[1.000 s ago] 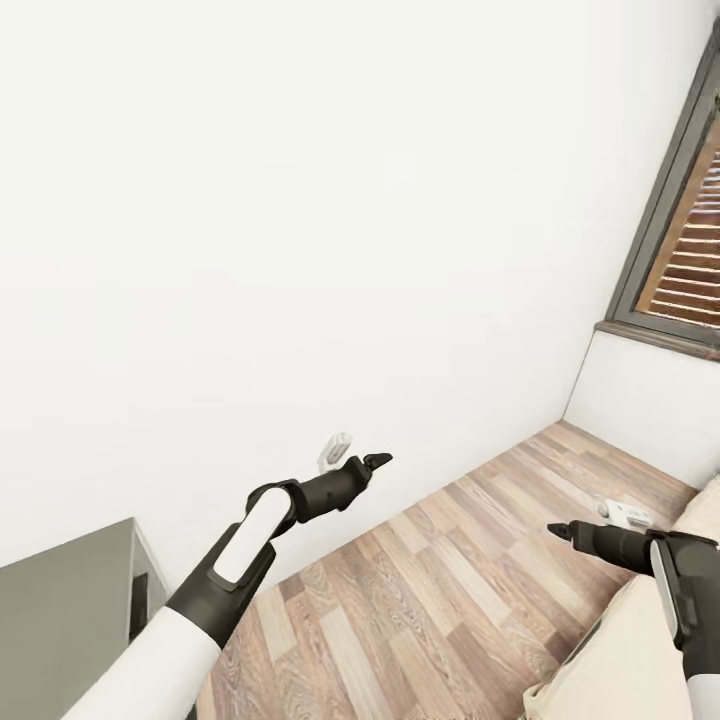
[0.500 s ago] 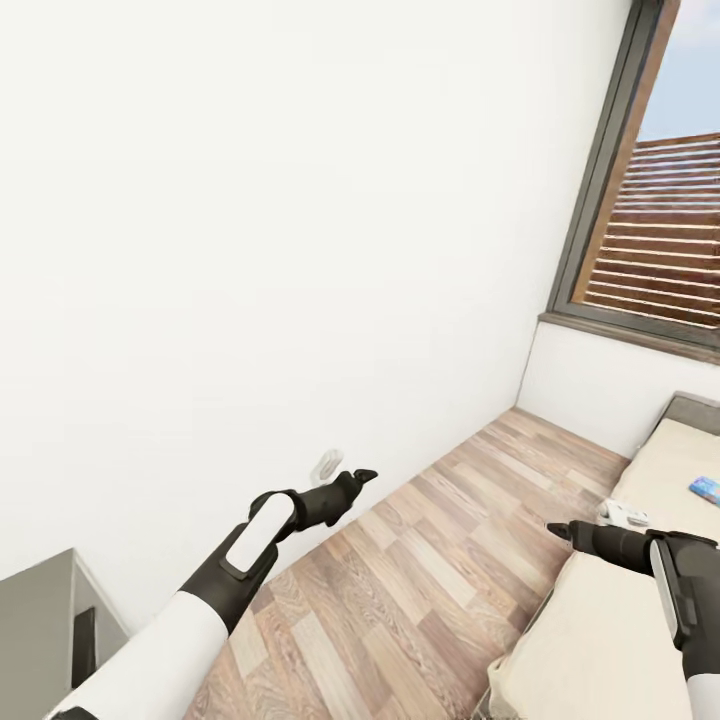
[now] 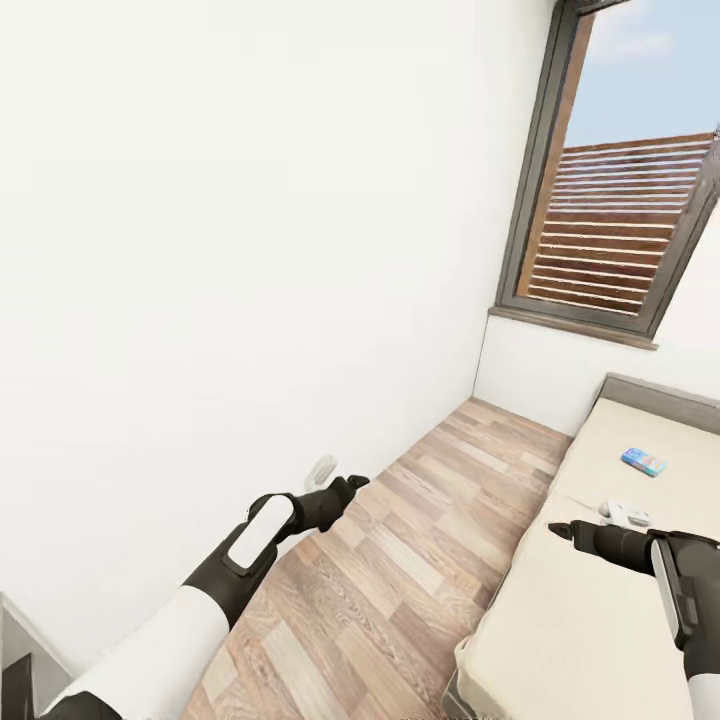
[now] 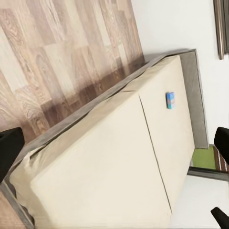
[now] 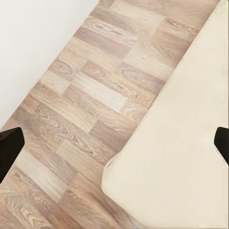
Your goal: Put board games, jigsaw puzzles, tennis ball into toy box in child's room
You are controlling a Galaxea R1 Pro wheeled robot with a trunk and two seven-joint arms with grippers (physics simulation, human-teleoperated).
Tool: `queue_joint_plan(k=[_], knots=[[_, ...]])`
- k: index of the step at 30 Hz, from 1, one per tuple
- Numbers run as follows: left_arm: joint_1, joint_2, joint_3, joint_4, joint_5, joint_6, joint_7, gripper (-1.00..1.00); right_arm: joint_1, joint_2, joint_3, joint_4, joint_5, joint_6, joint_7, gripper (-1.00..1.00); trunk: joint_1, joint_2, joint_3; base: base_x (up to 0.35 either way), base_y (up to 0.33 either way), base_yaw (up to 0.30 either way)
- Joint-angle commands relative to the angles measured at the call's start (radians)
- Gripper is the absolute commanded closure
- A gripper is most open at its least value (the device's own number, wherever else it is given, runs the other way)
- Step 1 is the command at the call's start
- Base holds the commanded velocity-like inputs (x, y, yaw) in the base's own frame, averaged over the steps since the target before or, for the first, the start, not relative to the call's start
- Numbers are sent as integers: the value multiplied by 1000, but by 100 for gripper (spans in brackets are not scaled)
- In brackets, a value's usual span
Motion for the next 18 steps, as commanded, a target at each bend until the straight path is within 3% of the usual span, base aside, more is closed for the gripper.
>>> queue_joint_plan(k=[1, 18], knots=[[-1, 0, -1, 2, 11, 0, 10, -100, -1, 0, -1, -1, 11, 3, 10, -100, 1, -2, -2, 0, 0, -286], [-5, 1, 0, 15, 14, -2, 59, -100, -1, -2, -2, -10, 8, 3, 11, -100, 1, -2, -2, 0, 0, -287]])
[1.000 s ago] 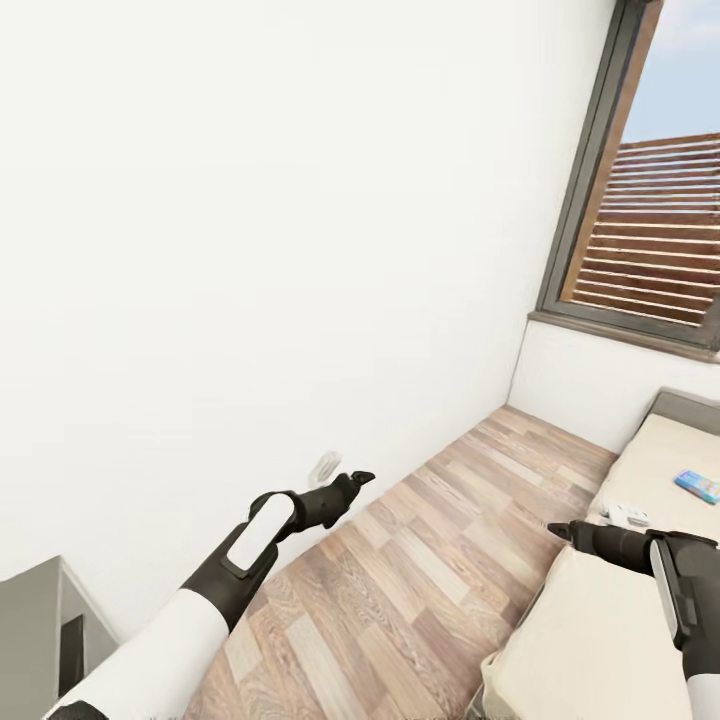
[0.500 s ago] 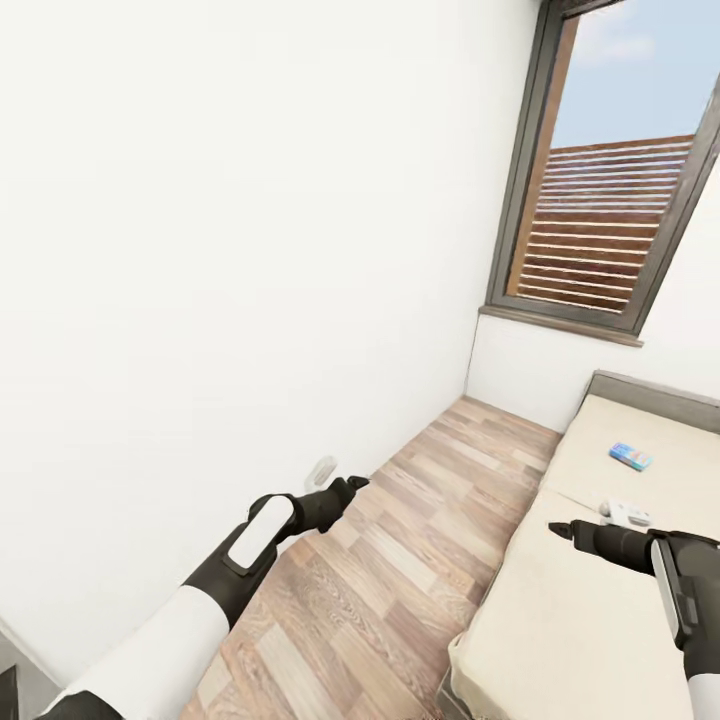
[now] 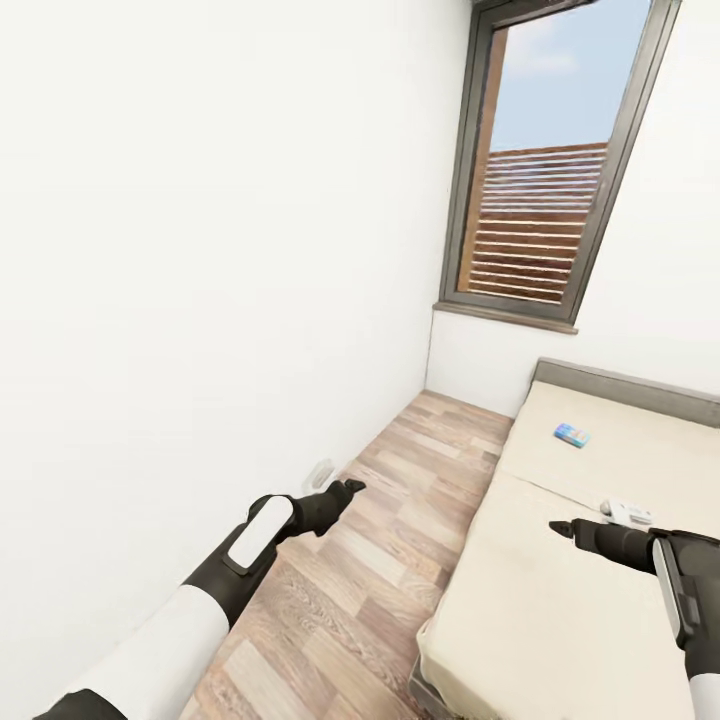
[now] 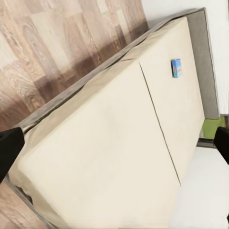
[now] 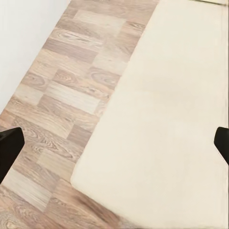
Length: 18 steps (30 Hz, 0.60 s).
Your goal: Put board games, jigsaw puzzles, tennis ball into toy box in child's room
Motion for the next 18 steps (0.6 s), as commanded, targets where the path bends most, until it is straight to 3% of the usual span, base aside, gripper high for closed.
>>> queue_joint_plan(k=[1, 6, 11, 12, 15, 16, 18], knots=[[-1, 1, -1, -2, 12, 0, 17, -100, -1, 0, -1, -1, 11, 3, 10, -100, 1, -2, -2, 0, 0, -288], [-1, 3, 3, -2, 16, 1, 59, -100, -1, -1, -1, 0, 11, 3, 10, -100, 1, -2, -2, 0, 0, -289], [0, 6, 40, -1, 19, 2, 121, -100, -2, 0, 0, 7, 13, 5, 9, -100, 1, -2, -2, 0, 0, -291], [3, 8, 81, -1, 17, 5, 176, -100, -32, 10, 1, 45, 13, 13, 8, -100, 1, -2, -2, 0, 0, -291], [8, 8, 89, -1, 14, 7, 187, -100, -65, 28, 4, 79, 15, 15, 5, -100, 1, -2, -2, 0, 0, -291], [17, 7, 92, -1, 12, 9, 193, -100, -99, 59, 6, 124, 19, 16, -11, -100, 1, -2, -2, 0, 0, -291], [28, 6, 89, -1, 10, 10, 196, -100, -132, 89, 11, 185, 29, 13, -54, -100, 1, -2, -2, 0, 0, -291]])
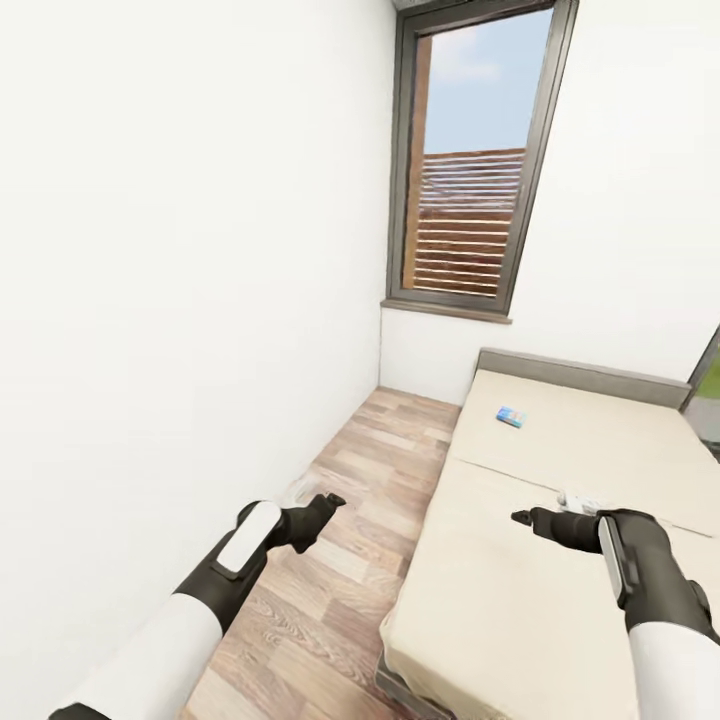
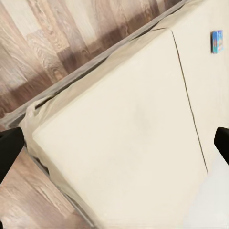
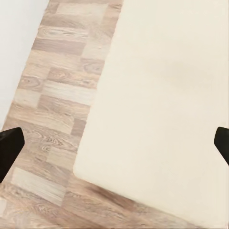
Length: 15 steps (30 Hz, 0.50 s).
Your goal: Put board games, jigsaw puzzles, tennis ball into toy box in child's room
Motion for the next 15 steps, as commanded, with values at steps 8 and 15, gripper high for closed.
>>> queue_joint_plan(k=[8, 15], knots=[[21, 3, -50, -3, 8, 0, -4, -100, -77, 72, 22, 160, 31, -15, -172, -100, 1, -3, -2, 0, 0, -291], [32, 5, -65, -3, 8, 0, -8, -100, -90, 88, 28, 187, 35, -41, -206, -100, 1, -3, -2, 0, 0, -292]])
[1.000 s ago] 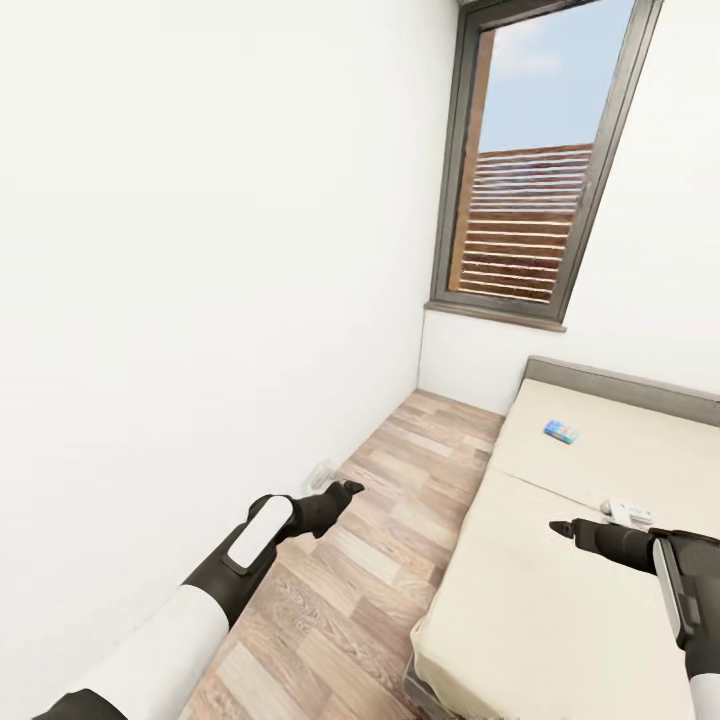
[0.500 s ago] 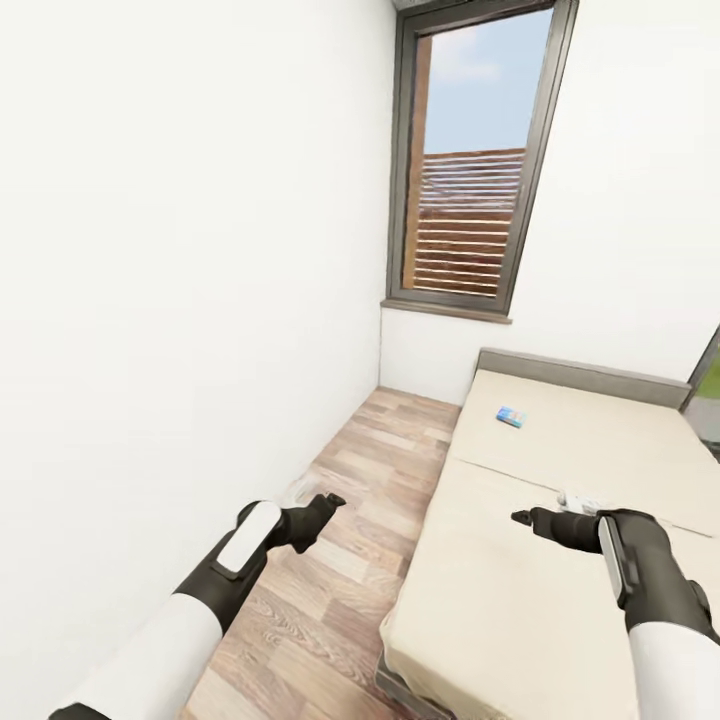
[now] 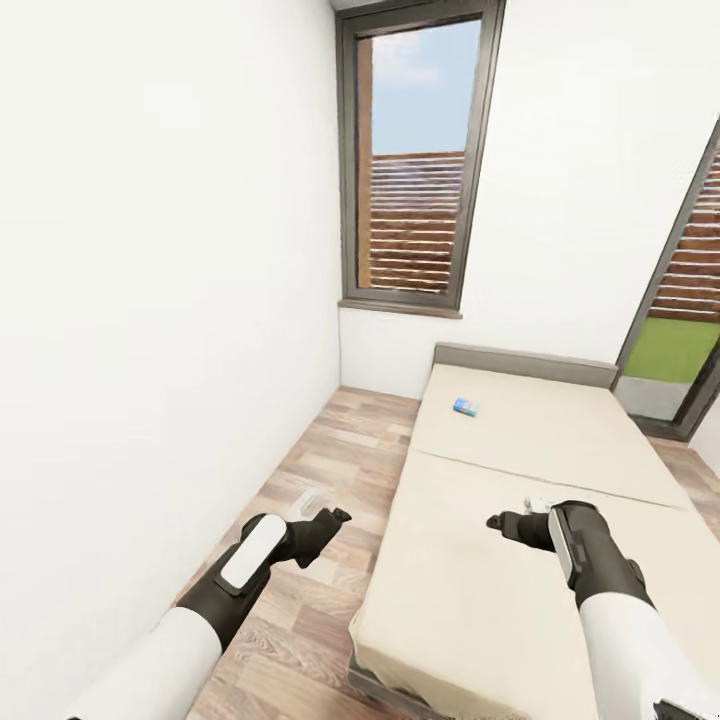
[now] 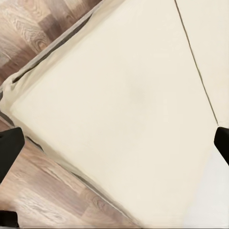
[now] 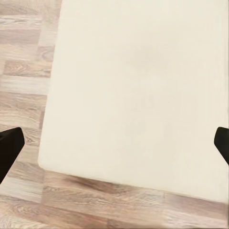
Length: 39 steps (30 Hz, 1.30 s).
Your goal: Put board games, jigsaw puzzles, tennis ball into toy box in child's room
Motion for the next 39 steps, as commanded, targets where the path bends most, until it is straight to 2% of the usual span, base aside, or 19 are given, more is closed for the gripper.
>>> queue_joint_plan(k=[1, 21, 25, 32, 39], knots=[[1, 1, -4, -1, 10, -1, 8, -100, -3, 3, -1, 3, 12, -2, 4, -100, 1, -2, -2, 0, 0, -292], [27, 6, -13, -1, 6, -2, 6, -100, 4, 15, 4, 17, 13, -19, -11, -100, 1, -2, -2, 0, 0, -292], [35, 11, -14, -2, 6, -2, 6, -100, 6, 16, 20, 18, 13, -20, -11, -100, 1, -2, -2, 0, 0, -273], [40, 18, -16, -3, 5, -3, 6, -100, 7, 13, 57, 16, 7, -18, -10, -100, 1, -2, -2, 5, 22, -117], [43, 19, -17, -3, 5, -3, 6, -100, 7, 10, 67, 11, 3, -17, -6, -100, 1, -2, -2, 80, 165, -33]])
